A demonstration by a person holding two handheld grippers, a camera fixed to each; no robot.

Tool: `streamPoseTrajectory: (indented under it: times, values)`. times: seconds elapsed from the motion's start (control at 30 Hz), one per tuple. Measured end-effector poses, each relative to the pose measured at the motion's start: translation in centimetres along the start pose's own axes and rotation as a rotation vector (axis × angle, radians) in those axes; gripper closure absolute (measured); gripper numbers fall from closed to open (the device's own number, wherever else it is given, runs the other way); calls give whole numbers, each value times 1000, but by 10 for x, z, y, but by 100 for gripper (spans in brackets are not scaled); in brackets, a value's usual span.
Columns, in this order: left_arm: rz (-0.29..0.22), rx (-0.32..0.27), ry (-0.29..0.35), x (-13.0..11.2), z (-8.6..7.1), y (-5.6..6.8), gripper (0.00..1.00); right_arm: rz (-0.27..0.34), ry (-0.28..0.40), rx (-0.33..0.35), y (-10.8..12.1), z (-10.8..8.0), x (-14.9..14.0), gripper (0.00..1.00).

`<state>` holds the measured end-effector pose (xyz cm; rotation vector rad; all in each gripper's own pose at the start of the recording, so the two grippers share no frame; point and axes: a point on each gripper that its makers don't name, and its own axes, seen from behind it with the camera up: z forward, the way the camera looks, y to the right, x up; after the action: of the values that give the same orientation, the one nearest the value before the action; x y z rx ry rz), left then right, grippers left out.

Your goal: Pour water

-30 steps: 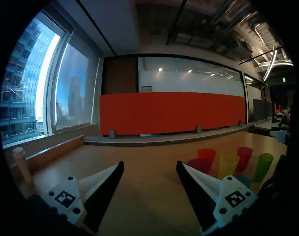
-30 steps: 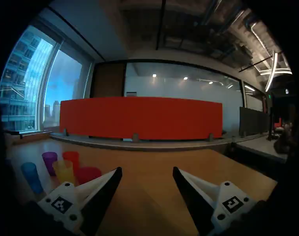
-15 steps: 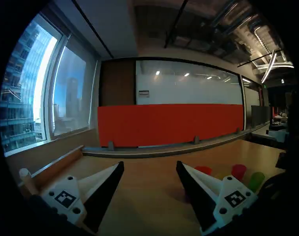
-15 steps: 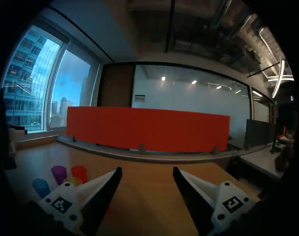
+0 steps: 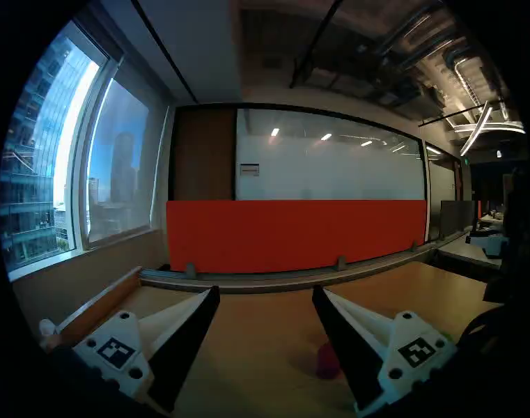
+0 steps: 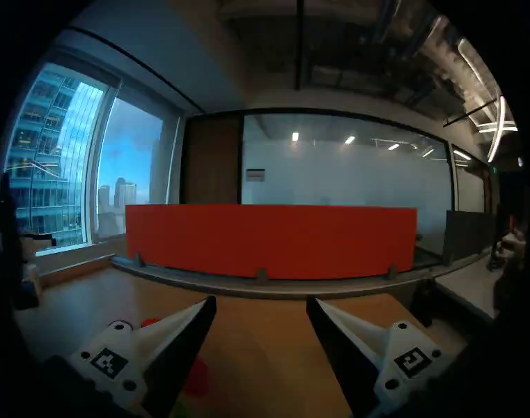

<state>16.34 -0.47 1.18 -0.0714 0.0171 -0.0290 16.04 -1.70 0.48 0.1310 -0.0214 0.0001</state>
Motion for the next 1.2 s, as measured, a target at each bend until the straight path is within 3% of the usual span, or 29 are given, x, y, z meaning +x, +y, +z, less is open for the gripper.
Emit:
streamPoseTrajectory:
  times: [0.3, 0.6, 0.97, 1.2]
  values:
    - [10, -16, 36, 40, 3, 1, 1, -22, 0, 13, -3, 5, 30, 0]
    - [-6, -75, 26, 43, 8, 12, 1, -16, -5, 58, -9, 6, 33, 0]
    - [-43, -263, -8, 38, 9, 46, 1, -17, -12, 258, -37, -1, 34, 0]
    - [-37, -371, -10, 38, 3, 65, 1, 9, 3, 398, -56, -11, 48, 0]
